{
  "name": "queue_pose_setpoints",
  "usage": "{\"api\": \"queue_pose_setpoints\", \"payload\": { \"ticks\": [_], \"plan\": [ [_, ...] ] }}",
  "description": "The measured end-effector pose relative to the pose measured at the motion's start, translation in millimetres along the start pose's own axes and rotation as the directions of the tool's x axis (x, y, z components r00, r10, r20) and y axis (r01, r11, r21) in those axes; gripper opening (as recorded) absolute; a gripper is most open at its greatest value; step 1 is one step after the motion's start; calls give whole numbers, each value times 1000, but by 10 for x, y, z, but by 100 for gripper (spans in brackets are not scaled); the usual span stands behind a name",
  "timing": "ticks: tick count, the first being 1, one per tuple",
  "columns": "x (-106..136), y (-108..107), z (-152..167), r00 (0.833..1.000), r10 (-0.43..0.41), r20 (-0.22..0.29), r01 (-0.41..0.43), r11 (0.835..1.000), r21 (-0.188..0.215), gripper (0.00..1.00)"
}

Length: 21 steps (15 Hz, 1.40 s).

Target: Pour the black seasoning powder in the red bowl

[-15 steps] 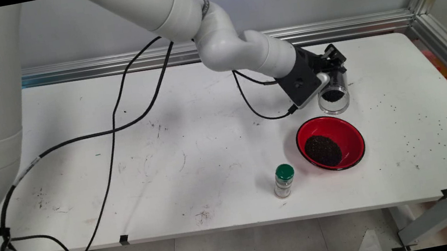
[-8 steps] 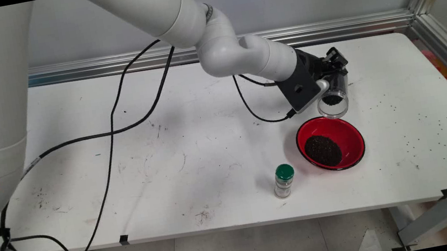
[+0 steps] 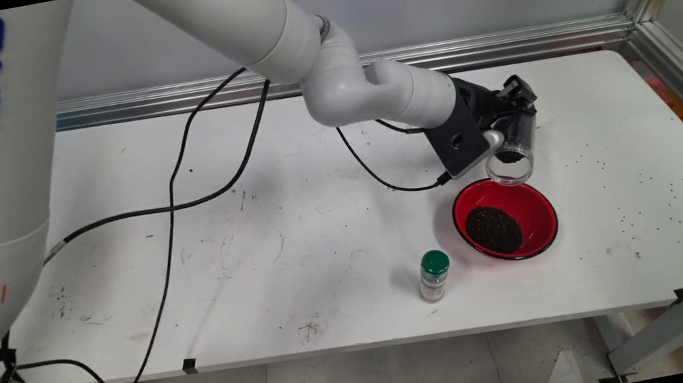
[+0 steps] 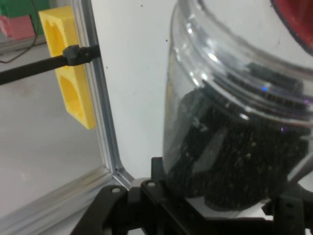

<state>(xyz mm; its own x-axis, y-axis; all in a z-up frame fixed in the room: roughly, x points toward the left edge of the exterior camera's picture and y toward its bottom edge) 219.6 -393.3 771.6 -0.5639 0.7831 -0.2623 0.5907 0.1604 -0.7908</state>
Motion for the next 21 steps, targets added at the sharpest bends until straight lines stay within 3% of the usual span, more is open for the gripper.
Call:
{"api": "queue_pose_setpoints", "payload": {
  "ticks": [9,21],
  "plan": [
    [60,42,29,992,122,17,-122,991,48,0],
    [128,62,50,960,276,42,-279,954,105,0]
  ]
}}
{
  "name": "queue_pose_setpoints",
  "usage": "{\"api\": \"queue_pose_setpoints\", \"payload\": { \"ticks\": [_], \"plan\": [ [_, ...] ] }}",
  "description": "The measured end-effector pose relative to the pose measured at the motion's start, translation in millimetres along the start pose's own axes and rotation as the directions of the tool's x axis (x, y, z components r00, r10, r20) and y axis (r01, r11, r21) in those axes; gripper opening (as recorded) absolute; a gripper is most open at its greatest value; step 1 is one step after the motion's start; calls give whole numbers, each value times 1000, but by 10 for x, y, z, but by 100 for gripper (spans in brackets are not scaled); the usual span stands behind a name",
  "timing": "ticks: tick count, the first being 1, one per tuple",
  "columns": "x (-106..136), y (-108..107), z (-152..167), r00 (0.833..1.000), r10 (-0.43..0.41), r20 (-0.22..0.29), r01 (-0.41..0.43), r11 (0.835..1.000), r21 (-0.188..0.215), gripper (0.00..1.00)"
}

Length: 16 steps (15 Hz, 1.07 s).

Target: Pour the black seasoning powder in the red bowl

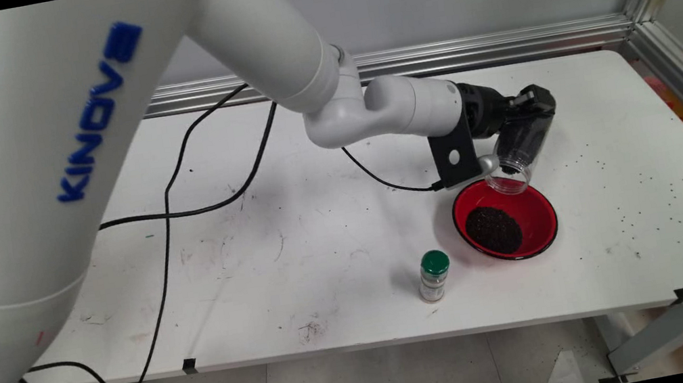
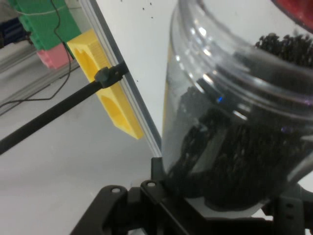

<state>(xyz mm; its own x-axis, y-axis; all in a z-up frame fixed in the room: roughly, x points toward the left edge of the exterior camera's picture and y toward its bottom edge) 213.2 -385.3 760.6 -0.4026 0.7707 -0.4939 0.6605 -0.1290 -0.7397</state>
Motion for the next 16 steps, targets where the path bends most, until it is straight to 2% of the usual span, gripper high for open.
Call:
{"api": "queue_pose_setpoints", "payload": {
  "ticks": [9,12,16],
  "plan": [
    [24,-2,-25,994,111,23,-112,993,46,0],
    [32,6,-45,986,163,30,-164,985,49,0],
    [62,-17,-66,979,202,30,-204,976,74,0]
  ]
}}
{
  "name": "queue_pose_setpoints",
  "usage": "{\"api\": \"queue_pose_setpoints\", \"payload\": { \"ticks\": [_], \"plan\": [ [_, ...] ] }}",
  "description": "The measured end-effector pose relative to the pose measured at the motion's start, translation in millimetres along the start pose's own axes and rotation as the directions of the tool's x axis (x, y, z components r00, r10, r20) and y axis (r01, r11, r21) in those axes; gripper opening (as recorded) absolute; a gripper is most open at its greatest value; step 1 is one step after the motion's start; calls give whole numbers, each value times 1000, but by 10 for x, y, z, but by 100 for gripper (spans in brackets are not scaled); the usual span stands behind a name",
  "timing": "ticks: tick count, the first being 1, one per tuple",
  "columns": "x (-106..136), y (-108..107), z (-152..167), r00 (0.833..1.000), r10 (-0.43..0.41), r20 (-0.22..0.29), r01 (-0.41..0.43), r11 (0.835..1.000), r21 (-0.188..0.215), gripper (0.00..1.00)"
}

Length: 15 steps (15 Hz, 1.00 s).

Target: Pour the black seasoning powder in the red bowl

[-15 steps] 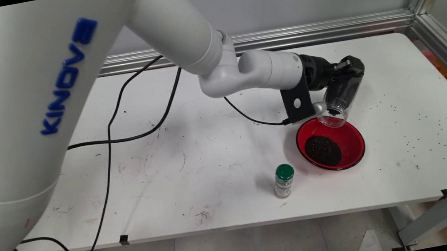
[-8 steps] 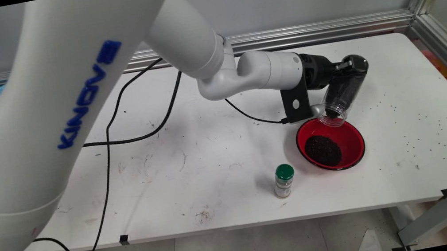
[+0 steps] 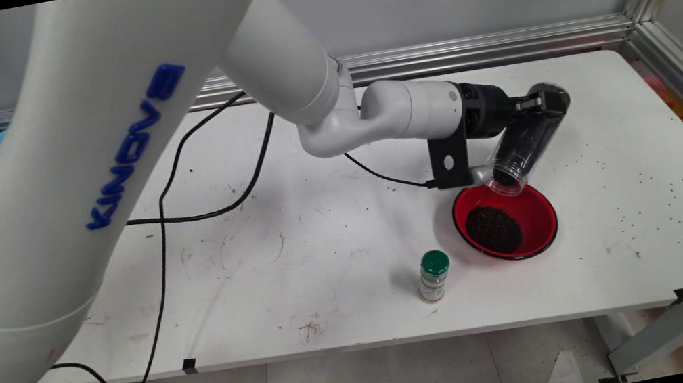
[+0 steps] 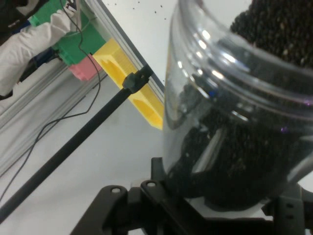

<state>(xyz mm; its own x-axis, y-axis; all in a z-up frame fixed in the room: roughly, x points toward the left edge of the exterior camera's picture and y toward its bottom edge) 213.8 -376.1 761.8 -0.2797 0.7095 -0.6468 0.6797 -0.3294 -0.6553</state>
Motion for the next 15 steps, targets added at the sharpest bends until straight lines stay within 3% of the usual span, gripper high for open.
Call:
{"api": "queue_pose_setpoints", "payload": {
  "ticks": [15],
  "plan": [
    [1,-130,-35,995,96,7,-96,993,73,0]
  ]
}}
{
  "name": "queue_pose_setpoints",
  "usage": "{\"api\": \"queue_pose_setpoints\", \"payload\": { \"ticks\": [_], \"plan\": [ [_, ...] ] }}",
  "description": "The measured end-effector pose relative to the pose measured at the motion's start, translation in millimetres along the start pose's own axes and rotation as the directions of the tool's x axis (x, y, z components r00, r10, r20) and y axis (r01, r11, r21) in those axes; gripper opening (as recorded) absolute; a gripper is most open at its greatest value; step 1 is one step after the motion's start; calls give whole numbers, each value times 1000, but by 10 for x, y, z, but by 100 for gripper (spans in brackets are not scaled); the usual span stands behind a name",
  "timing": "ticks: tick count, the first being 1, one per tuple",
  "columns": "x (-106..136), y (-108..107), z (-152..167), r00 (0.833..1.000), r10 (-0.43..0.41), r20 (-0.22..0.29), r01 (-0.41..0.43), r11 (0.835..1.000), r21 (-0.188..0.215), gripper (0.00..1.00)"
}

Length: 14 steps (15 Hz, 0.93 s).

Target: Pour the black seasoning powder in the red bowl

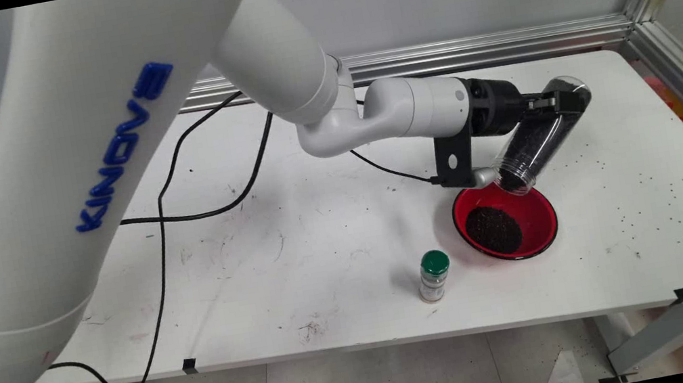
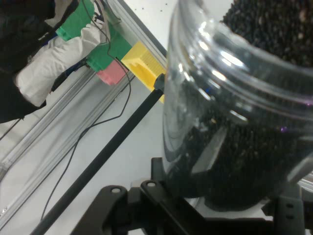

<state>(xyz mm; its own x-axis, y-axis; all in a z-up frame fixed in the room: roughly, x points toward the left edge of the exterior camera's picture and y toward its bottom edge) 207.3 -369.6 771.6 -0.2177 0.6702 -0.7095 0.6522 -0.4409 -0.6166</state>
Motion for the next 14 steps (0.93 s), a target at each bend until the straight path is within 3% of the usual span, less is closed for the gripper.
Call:
{"api": "queue_pose_setpoints", "payload": {
  "ticks": [14],
  "plan": [
    [-74,-79,-10,998,51,25,-52,997,51,0]
  ]
}}
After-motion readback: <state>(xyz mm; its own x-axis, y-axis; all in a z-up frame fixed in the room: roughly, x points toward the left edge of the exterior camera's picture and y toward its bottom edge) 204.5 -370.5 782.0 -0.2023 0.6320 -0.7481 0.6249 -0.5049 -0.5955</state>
